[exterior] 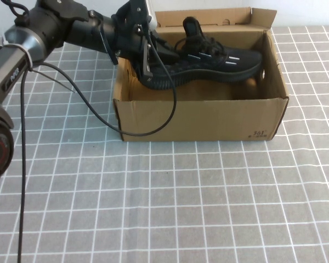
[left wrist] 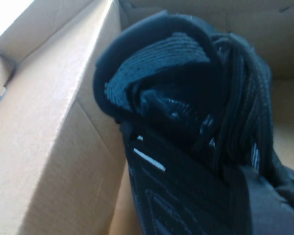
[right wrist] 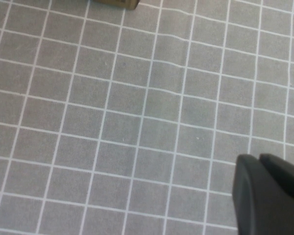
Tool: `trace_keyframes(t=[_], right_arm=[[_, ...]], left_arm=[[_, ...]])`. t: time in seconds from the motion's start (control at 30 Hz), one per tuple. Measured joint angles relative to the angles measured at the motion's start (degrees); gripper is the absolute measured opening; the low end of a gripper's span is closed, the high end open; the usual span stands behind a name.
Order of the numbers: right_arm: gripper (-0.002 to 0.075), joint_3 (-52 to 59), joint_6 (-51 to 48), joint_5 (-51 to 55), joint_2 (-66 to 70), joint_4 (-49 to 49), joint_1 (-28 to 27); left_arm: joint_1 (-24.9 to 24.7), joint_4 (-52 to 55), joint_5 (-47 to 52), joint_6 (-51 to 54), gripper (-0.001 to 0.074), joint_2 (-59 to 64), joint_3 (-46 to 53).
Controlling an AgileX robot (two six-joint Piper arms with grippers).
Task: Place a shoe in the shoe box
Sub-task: Adjust the shoe
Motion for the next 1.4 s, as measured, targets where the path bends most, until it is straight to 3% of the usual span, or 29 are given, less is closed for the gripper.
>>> trace_keyframes(t=[1.23, 1.4], right_arm=[[-0.0016, 0.0, 0.3, 0.2, 0.0, 2.1, 0.0], [-0.0016, 0.0, 0.3, 0.2, 0.0, 2.2, 0.0]], left_arm=[[0.0, -0.3, -6.1, 3.8, 0.0019, 4.7, -0.1], [-0.1, -1.2, -7.2, 0.1, 0.0086, 4.7, -0.1]])
